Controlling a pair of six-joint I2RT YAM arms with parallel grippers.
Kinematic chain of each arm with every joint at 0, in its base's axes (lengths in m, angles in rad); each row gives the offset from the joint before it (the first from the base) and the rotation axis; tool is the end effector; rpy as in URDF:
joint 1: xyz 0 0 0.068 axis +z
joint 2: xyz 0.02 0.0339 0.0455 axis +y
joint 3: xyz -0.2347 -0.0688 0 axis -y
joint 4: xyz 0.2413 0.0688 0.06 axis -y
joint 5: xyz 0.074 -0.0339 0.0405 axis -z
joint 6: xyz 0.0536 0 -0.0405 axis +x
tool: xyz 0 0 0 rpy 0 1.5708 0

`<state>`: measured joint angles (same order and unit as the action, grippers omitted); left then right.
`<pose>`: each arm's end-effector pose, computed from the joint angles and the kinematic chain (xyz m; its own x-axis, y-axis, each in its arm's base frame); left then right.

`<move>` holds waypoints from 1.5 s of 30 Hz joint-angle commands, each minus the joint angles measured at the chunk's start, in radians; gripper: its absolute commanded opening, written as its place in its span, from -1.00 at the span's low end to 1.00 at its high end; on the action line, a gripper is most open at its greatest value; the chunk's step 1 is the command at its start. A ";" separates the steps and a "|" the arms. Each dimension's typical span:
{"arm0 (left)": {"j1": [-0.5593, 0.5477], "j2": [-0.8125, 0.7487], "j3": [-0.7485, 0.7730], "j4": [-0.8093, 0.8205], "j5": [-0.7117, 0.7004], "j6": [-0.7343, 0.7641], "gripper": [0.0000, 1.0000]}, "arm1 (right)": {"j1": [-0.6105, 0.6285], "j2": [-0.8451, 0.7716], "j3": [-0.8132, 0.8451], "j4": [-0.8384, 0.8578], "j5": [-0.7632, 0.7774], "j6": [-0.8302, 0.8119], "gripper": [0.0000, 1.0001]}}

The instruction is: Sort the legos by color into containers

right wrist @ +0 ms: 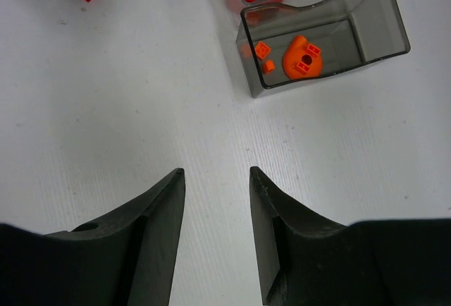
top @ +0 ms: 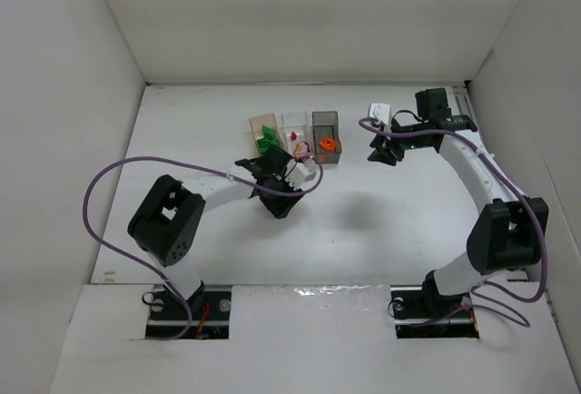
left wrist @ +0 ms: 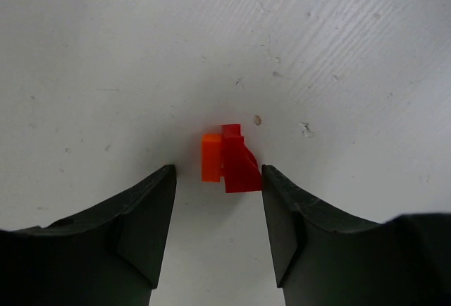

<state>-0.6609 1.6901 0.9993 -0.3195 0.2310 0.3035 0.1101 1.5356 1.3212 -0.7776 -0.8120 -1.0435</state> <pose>0.2603 -0.2179 0.1322 -0.4308 0.7035 -0.5653 0.8617 0.5067 -0.0262 0.3147 0.0739 0.2625 -0.0124 -0.5996 -0.8002 -0.9556 0.2427 -0.1670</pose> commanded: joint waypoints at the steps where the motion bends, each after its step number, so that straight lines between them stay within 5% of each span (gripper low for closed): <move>1: 0.017 0.008 0.032 -0.020 0.011 0.025 -0.03 | -0.007 0.012 0.042 -0.009 -0.039 -0.015 -0.06; 12: 0.035 0.017 0.067 -0.020 0.022 0.074 0.02 | -0.007 0.021 0.061 -0.009 -0.039 -0.015 -0.03; 19: 0.035 0.026 0.098 -0.053 0.060 0.074 -0.47 | 0.002 0.031 0.061 -0.009 -0.049 -0.024 -0.03; 26: 0.035 -0.010 0.098 -0.053 0.094 0.074 -0.62 | 0.002 0.020 0.061 -0.009 -0.049 -0.024 -0.03; 33: 0.056 -0.182 0.053 -0.004 0.272 0.123 -0.93 | 0.023 0.011 -0.025 0.001 -0.188 0.031 -0.03; 40: 0.179 -0.371 0.009 0.169 0.568 0.039 -0.95 | 0.023 -0.035 -0.148 0.129 -0.557 0.188 -0.03; 42: 0.240 -0.394 0.009 0.255 0.724 -0.029 -0.98 | 0.023 -0.046 -0.108 0.104 -0.653 0.117 -0.03; 43: 0.241 -0.394 0.009 0.255 0.764 -0.029 -0.98 | 0.039 -0.046 -0.074 0.047 -0.653 -0.052 -0.03; 45: 0.241 -0.373 0.048 0.241 0.789 -0.029 -0.98 | 0.052 -0.023 0.023 -0.182 -0.677 -0.231 -0.06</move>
<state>-0.4194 1.3041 1.0344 -0.1326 0.8379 0.3199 0.1349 1.5547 1.2167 -0.8146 -1.2926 -1.0279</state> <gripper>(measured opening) 0.195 0.474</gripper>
